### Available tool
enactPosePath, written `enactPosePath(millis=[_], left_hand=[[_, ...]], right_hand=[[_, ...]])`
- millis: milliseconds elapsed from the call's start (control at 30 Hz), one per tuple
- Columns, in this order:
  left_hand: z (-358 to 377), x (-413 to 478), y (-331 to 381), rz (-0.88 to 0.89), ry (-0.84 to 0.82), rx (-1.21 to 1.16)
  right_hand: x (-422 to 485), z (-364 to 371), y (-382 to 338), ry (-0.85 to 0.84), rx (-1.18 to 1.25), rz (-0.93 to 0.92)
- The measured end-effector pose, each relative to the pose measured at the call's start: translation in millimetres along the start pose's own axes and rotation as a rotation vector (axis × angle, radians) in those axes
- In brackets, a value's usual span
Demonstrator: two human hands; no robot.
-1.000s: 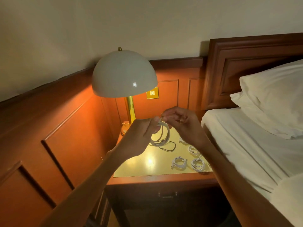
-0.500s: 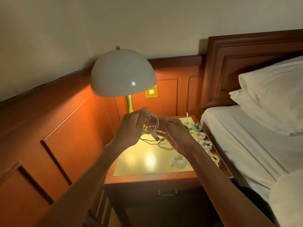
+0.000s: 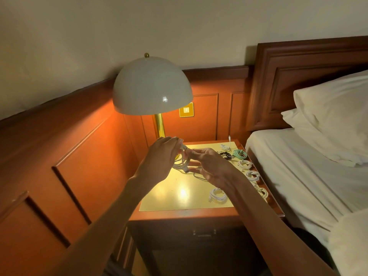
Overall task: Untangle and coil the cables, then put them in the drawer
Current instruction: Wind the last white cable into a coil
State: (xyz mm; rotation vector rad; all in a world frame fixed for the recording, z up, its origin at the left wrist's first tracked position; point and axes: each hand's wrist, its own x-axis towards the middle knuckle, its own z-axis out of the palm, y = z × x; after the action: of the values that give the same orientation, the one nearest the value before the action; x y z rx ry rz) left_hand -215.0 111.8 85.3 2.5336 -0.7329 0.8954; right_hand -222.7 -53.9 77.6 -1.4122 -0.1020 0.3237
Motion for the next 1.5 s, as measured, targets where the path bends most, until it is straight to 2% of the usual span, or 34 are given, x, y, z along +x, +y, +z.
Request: enactPosePath(millis=[167, 300, 433, 600, 667, 800, 867, 1000, 1067, 1167, 1233, 1400, 1500], left_hand=[[3, -5, 3, -0.075, 0.038, -0.068], [6, -6, 3, -0.061, 0.035, -0.069], [6, -6, 7, 0.014, 0.045, -0.057], [4, -5, 2, -0.070, 0.011, -0.126], [6, -5, 1, -0.076, 0.003, -0.138], [7, -2, -1, -0.160, -0.020, -0.192], [6, 0, -5, -0.180, -0.061, -0.258], [7, -4, -12, -0.207, -0.297, -0.502], [12, -6, -18, -0.208, -0.277, -0.505], [16, -10, -16, -0.236, -0.157, -0.437], [15, -12, -12, -0.196, -0.063, -0.350], [11, -10, -2, -0.086, 0.069, -0.242], [10, -8, -3, 0.038, 0.115, -0.062]], right_hand=[[6, -4, 5, -0.068, 0.037, 0.070], [8, -6, 7, -0.073, -0.011, 0.003], [6, -3, 5, 0.020, -0.089, -0.125], [3, -4, 2, 0.176, -0.363, -0.315], [3, -4, 4, 0.249, -0.543, -0.432], [6, -6, 17, 0.454, -0.811, -0.854], [5, -7, 21, 0.469, -0.905, -1.015], [4, -4, 23, 0.445, -1.122, -1.231], [2, 1, 24, 0.429, -1.018, -1.156], [-2, 4, 21, 0.434, -0.756, -0.846], [-3, 3, 18, 0.427, -0.728, -0.665], [-3, 10, 21, 0.448, -0.659, -0.540], [-3, 11, 16, 0.375, -0.467, -0.412]])
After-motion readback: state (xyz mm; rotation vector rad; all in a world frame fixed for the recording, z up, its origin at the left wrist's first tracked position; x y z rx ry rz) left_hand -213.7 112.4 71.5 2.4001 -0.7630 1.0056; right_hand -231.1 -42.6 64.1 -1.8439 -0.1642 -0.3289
